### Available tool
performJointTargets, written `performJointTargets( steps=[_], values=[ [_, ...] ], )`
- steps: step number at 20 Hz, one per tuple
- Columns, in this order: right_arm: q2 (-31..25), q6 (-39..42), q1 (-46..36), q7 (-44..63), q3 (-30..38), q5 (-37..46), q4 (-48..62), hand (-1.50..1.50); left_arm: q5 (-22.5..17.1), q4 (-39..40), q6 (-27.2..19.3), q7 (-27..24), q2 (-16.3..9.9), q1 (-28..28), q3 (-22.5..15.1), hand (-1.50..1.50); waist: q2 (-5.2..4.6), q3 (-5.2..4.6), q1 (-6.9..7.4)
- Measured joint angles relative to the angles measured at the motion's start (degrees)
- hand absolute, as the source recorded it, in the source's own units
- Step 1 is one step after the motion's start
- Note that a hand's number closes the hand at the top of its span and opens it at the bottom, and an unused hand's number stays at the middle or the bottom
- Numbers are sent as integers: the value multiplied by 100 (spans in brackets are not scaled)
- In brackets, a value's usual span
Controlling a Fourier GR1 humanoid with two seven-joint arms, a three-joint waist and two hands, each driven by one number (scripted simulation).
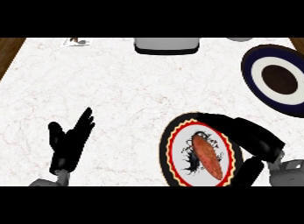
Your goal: Pick the sweet potato from the plate and place it in the plate
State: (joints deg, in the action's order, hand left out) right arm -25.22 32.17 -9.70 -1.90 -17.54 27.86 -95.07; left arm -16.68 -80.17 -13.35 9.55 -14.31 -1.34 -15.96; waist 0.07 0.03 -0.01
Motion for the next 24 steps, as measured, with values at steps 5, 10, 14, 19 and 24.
performJointTargets(
  steps=[5, 10, 14, 19, 24],
  values=[
    [263, -156, 188, 19, -114, 572, -58, -150, 104, -3, 200, 14, 61, 75, 210, 0, -3, -2, 3],
    [379, -292, 202, -24, -109, 1115, 71, -150, 183, -91, 373, 57, 101, 162, 386, 0, -5, -2, 8],
    [527, -359, 116, -173, -59, 1439, 372, -150, 304, 35, 519, 1, 197, 142, 511, 0, -6, -3, 10],
    [812, -393, 3, -306, -118, 1810, 784, -150, 489, 22, 529, 124, 395, 83, 590, 0, -6, -2, 14],
    [921, -561, 40, -508, -389, 2269, 1130, 150, 542, -107, 653, 212, 378, 148, 701, 0, -6, -3, 19]
  ],
)
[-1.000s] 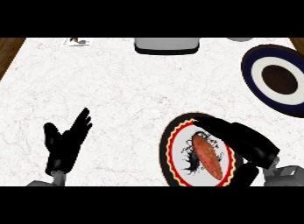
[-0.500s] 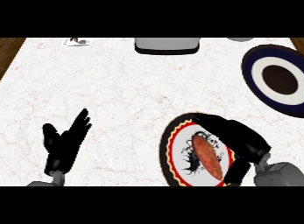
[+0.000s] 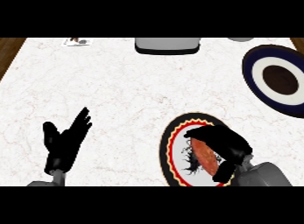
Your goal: Pick the sweet potato from the plate and place it in the plate
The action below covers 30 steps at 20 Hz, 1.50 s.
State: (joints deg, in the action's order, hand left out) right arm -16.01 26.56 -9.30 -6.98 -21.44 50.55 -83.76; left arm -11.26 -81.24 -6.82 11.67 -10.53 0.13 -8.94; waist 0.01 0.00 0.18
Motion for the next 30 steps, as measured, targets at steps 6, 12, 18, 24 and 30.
performJointTargets(
  steps=[6, 12, 18, 24, 30],
  values=[
    [-67, -253, -34, -476, -77, 443, 122, 150, 91, -193, 112, 24, 48, 211, 74, 0, 4, -1, -1],
    [-199, -754, 257, -970, 151, 618, -24, 150, 145, 28, 227, -50, 149, 112, 227, 0, 12, -4, -22],
    [-869, -1805, 1821, -1997, 880, 10, -1148, 150, 163, -38, 146, -99, 138, 274, 319, 0, 48, 2, -244],
    [-710, -2458, 2773, -3154, 1868, -1521, -2048, 150, 153, -47, 131, -96, 129, 308, 371, 0, 64, 11, -343],
    [-534, -2271, 3454, -3656, 2994, -3292, -2358, 150, 185, -107, 162, -36, 154, 260, 315, 0, 37, 5, -225]
  ],
)
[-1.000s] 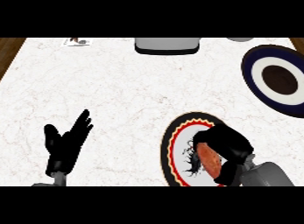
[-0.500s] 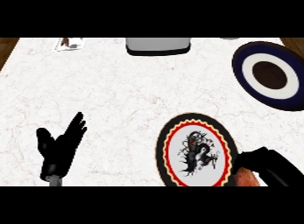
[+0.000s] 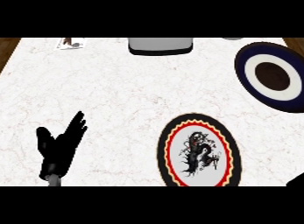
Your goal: Pick the sweet potato from the plate and place it in the plate
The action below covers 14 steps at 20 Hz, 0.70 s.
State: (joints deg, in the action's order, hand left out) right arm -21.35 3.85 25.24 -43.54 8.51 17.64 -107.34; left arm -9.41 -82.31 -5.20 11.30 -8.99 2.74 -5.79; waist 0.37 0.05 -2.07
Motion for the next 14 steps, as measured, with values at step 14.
performJointTargets(
  steps=[14],
  values=[
    [-565, 805, -2201, 739, 1604, -2221, 2703, 150, 122, 116, 81, 44, 117, -230, -71, 0, -50, 2, 273]
  ],
)
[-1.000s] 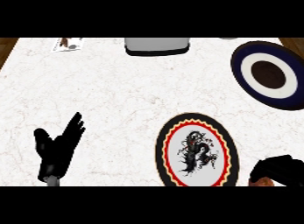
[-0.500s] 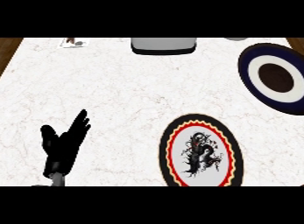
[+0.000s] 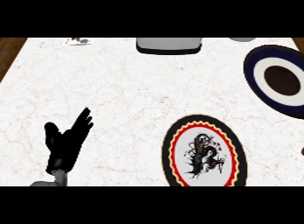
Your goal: Pick the sweet potato from the plate and place it in the plate
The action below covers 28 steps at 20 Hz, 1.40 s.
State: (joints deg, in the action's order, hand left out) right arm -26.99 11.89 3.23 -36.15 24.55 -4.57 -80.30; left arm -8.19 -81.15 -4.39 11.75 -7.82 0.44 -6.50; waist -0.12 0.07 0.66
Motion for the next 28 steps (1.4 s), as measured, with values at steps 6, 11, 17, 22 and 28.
performJointTargets(
  steps=[6, 11, 17, 22, 28],
  values=[
    [-311, -543, -1518, -409, 276, 288, 2066, 150, 29, 68, 69, -61, 21, -38, 9, 0, -28, 3, 91],
    [-677, -798, -2762, -864, 376, 541, 3838, 150, 42, 36, 119, -31, 30, -79, -10, 0, -57, 12, 177],
    [-1127, -944, -3766, -1206, 468, 761, 5265, 150, 86, 19, 142, -11, 110, -148, -105, 0, -116, 26, 313],
    [-1300, -1232, -4224, -947, 152, 1244, 5948, -150, 133, 54, 159, 33, 138, -291, -158, 0, -177, 25, 436],
    [-1331, -1092, -4379, -857, -420, 1896, 6478, -150, 142, 56, 184, 70, 146, -386, -174, 0, -232, 43, 550]
  ],
)
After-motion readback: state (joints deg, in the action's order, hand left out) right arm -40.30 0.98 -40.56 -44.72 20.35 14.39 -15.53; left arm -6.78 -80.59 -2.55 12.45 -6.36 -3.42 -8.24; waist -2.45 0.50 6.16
